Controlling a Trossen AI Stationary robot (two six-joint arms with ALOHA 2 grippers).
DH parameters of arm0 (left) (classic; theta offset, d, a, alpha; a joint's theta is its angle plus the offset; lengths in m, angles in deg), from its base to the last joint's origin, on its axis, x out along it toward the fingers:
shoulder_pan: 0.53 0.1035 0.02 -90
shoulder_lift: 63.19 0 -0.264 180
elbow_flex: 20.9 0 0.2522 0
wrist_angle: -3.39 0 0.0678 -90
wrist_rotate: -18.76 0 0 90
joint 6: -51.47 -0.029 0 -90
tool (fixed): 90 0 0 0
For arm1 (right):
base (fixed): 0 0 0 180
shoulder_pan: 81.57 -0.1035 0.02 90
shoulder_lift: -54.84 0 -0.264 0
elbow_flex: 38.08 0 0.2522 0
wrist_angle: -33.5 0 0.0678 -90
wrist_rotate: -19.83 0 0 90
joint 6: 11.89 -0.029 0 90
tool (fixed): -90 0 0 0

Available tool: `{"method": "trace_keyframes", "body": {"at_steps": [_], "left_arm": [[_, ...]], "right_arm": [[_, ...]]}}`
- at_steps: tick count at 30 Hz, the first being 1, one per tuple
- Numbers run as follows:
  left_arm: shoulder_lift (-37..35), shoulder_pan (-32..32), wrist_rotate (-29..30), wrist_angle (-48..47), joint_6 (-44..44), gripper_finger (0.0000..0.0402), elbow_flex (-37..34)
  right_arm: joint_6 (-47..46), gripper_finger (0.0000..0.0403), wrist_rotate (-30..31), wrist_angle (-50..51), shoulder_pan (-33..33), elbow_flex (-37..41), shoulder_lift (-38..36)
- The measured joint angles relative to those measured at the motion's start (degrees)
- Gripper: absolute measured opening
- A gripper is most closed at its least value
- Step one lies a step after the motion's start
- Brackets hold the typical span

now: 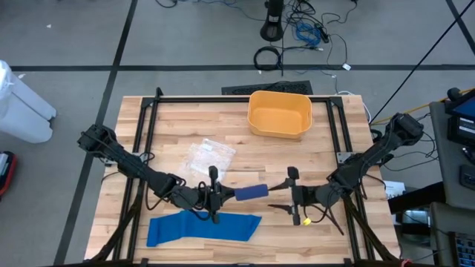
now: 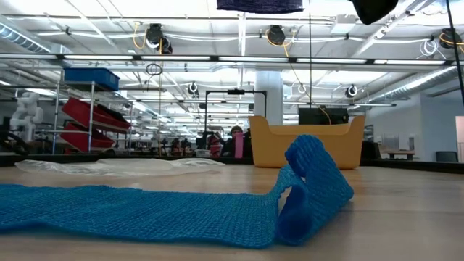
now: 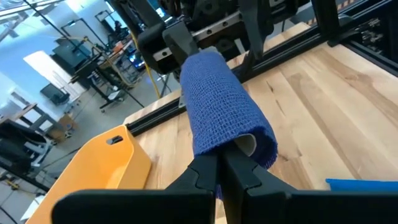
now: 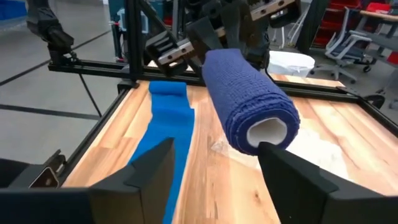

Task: Roll bandage
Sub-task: Roll the dark blue bandage

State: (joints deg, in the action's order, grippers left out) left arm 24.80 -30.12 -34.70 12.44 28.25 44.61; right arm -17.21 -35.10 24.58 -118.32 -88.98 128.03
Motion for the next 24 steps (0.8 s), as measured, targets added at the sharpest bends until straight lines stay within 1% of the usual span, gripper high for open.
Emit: {"method": "trace_keyframes", "body": {"at_steps": [6, 12, 17, 24], "left_arm": [[-0.02, -0.07, -0.11, -0.17, 0.04, 0.0005, 0.0], [-0.07, 0.06, -0.32, -1.13, 1.57, 0.0005, 0.0], [-0.07, 0.32, -0.59, -1.29, 1.97, 0.0005, 0.0], [-0.04, 0.58, -0.55, -0.48, 1.99, 0.0005, 0.0]], "right_arm": [[2.32, 0.0208, 1.05, -3.0, -0.02, 0.0, 0.0], [2.97, 0.0193, 1.95, -3.69, 0.0, 0.0, 0.0], [3.32, 0.019, 5.41, -3.38, -0.04, 0.0, 0.0], [1.64, 0.019, 5.27, -3.3, -0.07, 0.0, 0.0]]}}
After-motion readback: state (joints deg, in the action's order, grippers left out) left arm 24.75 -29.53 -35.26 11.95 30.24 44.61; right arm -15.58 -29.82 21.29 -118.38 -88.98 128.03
